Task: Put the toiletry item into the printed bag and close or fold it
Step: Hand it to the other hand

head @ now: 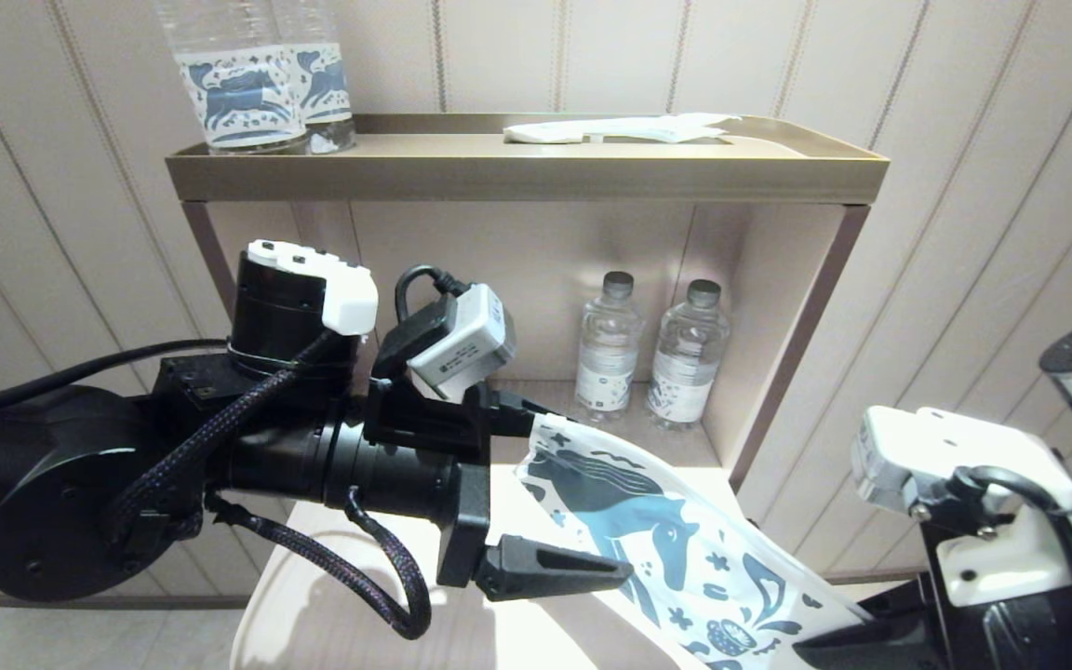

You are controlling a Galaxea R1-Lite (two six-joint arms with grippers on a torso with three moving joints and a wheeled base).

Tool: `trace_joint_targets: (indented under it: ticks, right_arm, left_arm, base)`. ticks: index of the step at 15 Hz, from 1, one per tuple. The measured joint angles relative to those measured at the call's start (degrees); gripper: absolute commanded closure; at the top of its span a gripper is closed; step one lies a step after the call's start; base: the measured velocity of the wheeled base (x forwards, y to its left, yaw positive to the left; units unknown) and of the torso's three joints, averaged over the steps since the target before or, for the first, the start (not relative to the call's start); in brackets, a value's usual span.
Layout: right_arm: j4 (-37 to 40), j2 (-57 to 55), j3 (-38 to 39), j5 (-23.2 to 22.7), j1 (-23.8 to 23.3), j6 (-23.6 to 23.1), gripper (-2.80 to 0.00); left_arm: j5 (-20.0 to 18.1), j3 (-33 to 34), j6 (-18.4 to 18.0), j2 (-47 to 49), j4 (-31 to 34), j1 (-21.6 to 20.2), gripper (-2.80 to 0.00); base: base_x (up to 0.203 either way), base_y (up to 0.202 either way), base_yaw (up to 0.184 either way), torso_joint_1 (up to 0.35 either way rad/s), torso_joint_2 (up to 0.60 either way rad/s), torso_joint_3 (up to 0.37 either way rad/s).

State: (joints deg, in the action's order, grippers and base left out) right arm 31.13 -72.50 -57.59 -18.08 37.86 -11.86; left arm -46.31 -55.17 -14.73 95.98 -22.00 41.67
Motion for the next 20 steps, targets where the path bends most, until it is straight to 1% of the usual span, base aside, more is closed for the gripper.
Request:
trace_joint_targets:
  ticks: [3,9,13,17,20]
  right_arm:
    - [-0.11,-0.10,-0.60,-0.09,0.12,-0.01,0.00]
    - [-0.73,0.32,-0.84,-3.14,1.91,-0.07,0.00]
    - [-0.66,1.03,-0.54,-3.33,2.29,-0.17,0.00]
    - [-0.63,1.69,-0.21,-3.52,2.94,-0.17,0.00]
    - [-0.21,2.34,0.25,-4.80,3.99,-0.12,0.00]
  left_arm:
    - [-0.07,0.06,1.23,0.68,-1.23,0.02,-2.80]
    - [-0.24,0.43,1.14,2.15,-2.20,0.28,-2.80]
    - [-0.35,0.83,1.09,2.72,-4.22,-0.05,-2.80]
    - [-3.23,0.60,1.09,3.45,-4.76,-2.60,-2.80]
    - [-3.57,0.27,1.11,3.61,-4.76,-3.25,-2.80]
  base:
    - [0.000,0.000,0.000,0.000,0.00,0.000]
    - [0.000,0.000,0.000,0.000,0.00,0.000]
    - [0.000,0.000,0.000,0.000,0.00,0.000]
    - [0.000,0.000,0.000,0.000,0.00,0.000]
    - [0.000,0.000,0.000,0.000,0.00,0.000]
